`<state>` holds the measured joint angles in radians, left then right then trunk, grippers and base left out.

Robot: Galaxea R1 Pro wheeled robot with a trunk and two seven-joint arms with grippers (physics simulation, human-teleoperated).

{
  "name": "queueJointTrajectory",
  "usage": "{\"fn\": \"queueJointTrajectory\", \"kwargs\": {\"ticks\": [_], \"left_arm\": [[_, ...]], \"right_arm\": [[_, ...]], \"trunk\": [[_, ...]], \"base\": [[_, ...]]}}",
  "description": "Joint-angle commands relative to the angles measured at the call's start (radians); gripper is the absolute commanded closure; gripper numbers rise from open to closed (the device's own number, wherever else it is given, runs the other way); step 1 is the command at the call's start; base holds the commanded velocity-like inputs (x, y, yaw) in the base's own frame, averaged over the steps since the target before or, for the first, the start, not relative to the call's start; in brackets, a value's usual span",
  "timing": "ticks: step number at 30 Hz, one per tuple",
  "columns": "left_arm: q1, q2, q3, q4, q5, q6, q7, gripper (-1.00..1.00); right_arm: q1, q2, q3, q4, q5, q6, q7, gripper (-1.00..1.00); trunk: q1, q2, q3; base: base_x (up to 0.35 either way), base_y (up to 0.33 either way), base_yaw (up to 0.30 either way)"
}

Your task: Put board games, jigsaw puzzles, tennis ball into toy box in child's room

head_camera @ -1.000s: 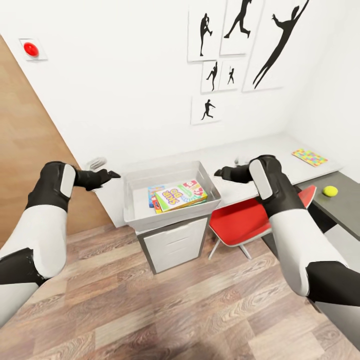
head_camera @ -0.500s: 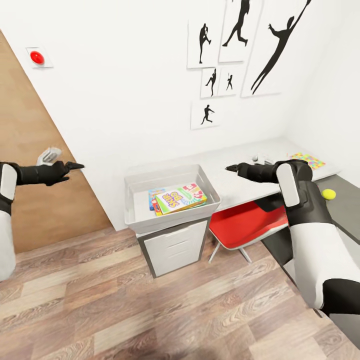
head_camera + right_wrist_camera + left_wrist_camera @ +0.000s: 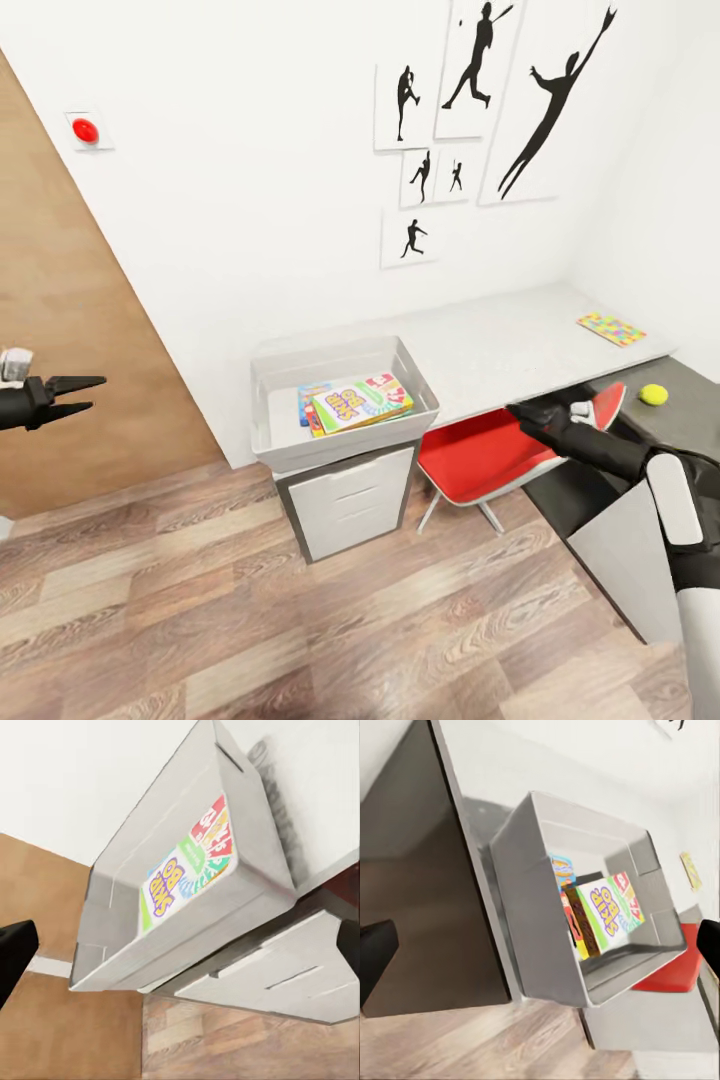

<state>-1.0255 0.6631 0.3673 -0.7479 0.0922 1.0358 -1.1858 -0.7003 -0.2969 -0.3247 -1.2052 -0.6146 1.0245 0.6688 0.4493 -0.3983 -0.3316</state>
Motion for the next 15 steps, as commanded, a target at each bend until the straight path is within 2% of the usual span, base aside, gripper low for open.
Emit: {"fn": "queueJointTrajectory", "kwargs": {"ticks": [1,5,10,13,15], "left_arm": [[0.024,0.005,0.0,0.001,0.003,0.004,-0.025,-1.0],[0.11,0.016,0.001,0.001,0.002,-0.016,-0.09,-1.0],[0.197,0.018,0.002,0.003,0.004,-0.043,-0.125,-1.0],[0.254,0.014,0.002,0.024,0.004,-0.057,-0.134,-1.0],[0.28,0.011,0.002,0.044,0.003,-0.072,-0.135,-1.0]], "right_arm": [[0.032,-0.003,-0.014,-0.002,-0.002,-0.01,0.04,-1.0],[0.148,-0.006,-0.051,-0.006,-0.013,-0.094,0.149,-1.0],[0.265,-0.005,-0.07,-0.005,-0.018,-0.201,0.259,-1.0],[0.324,0.007,-0.073,0.001,-0.011,-0.266,0.31,-1.0],[0.342,0.019,-0.074,0.003,-0.007,-0.296,0.323,-1.0]], "trunk": [[0.001,-0.002,0.0],[0.001,-0.002,0.007],[0.001,-0.002,0.015],[0.001,-0.002,0.019],[0.001,-0.002,0.021]], "base": [[0.0,0.0,0.0],[0.0,0.0,0.0],[0.0,0.0,0.0],[0.0,0.0,0.0],[0.0,0.0,0.0]]}}
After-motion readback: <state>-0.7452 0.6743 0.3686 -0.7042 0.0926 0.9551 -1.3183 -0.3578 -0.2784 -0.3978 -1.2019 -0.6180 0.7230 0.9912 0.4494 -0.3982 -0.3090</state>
